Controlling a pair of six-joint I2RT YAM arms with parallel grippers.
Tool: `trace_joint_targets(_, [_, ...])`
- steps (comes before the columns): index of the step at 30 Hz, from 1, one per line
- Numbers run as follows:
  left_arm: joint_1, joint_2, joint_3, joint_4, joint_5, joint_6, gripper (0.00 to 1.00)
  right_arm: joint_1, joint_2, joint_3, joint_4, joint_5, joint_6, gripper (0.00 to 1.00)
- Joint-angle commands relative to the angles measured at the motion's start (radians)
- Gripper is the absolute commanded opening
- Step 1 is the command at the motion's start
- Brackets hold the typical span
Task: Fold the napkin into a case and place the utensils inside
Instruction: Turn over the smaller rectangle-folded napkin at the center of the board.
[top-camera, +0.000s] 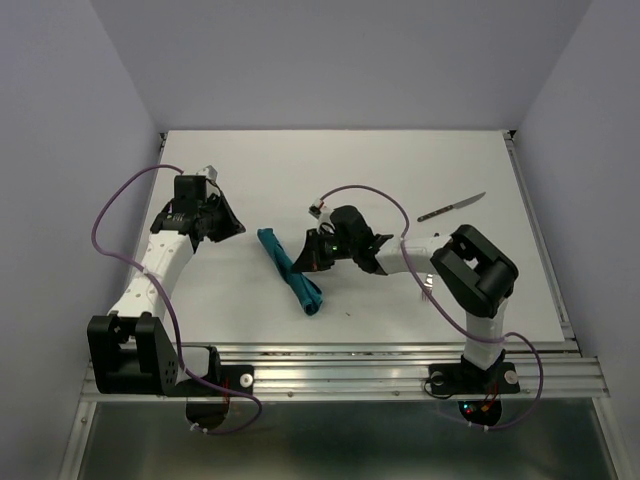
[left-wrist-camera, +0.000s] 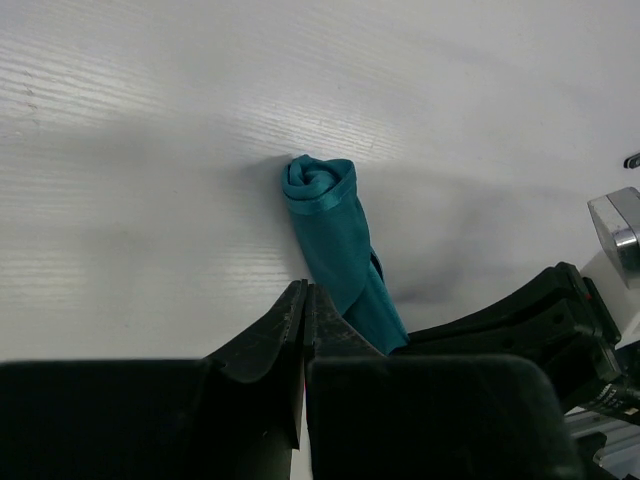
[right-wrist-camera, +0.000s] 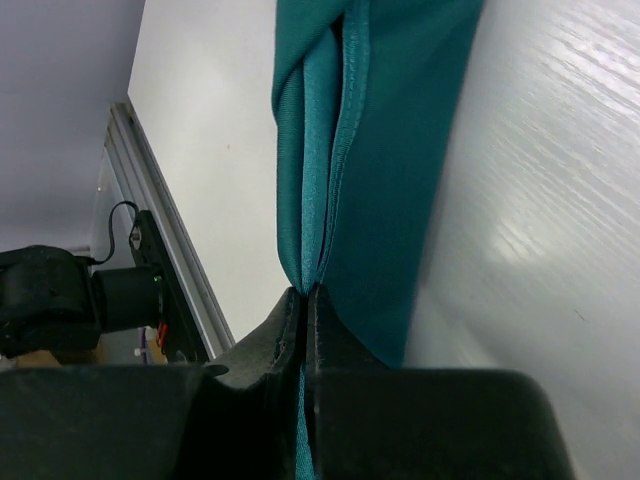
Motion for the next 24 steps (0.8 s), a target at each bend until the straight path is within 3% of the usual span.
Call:
trace_joint_targets(1, [0.006,-0.037,0.037,-0.005,0.008,0.002,0.12,-0.050,-0.018,-0.032,0.130,-0.116,0.022,0.01])
trace_joint_targets(9, [0.006,-0.033,0.034,-0.002,0.011,-0.003,0.12,-0.135,-0.004,-0.115,0.250,-0.240,0.063,0.01])
trace_joint_targets(21, [0.003,-0.005,0.017,0.008,0.042,0.003,0.13,-0.228,0.067,-0.127,0.253,-0.322,0.037,0.01])
trace_joint_targets(24, [-0.003,0.004,0.012,0.017,0.049,0.002,0.13,-0.253,0.076,-0.130,0.250,-0.328,0.032,0.09])
